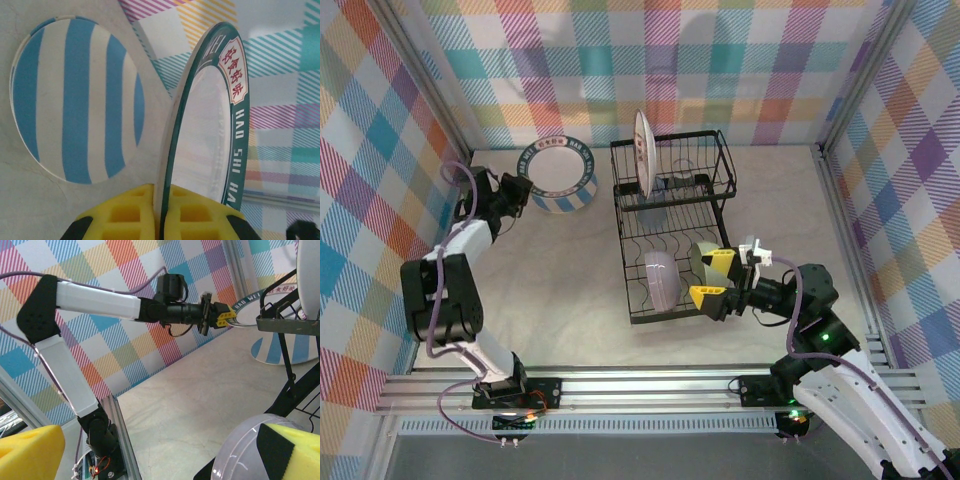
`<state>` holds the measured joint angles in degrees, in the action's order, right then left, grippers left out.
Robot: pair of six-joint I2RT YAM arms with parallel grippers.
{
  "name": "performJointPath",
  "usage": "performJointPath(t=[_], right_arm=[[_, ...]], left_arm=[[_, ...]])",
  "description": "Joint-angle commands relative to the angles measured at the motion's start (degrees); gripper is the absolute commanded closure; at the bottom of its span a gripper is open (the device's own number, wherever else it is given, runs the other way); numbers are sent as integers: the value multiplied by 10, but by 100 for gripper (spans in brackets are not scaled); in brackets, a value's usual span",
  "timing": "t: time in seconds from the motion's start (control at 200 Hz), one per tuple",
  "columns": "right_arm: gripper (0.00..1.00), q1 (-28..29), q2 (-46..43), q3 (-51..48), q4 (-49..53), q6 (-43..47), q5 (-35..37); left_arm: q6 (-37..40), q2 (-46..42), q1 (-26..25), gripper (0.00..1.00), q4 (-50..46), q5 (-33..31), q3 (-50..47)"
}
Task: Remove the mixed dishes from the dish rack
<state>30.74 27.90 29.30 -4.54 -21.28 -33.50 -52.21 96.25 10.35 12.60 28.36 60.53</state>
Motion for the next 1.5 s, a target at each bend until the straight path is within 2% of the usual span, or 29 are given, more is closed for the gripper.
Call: performJointPath(t=[0.0, 0.125, 0.325, 0.94, 1.08, 1.46, 1.495], right_arm=[[1, -1, -5, -11, -30, 17, -5], [1, -1, -4, -11, -29, 18, -3], [1, -1, 2, -13, -31, 18, -4], [1, -1, 6, -12, -29, 21, -4], [1, -1, 5, -12, -29, 21, -5], [1, 0, 6, -13, -30, 20, -3], [1, -1, 6, -13, -28, 20, -3]], left_arm=[[-22, 41, 10, 100, 88, 3, 34], [-36, 99, 10, 100, 107, 8, 54], [-31, 159, 11, 100, 85, -3, 89], [-8, 213, 11, 100, 30, -20, 123], [-8, 213, 11, 88, 25, -19, 127], [10, 205, 9, 35, -22, -35, 139], [16, 202, 8, 28, -35, -40, 142]])
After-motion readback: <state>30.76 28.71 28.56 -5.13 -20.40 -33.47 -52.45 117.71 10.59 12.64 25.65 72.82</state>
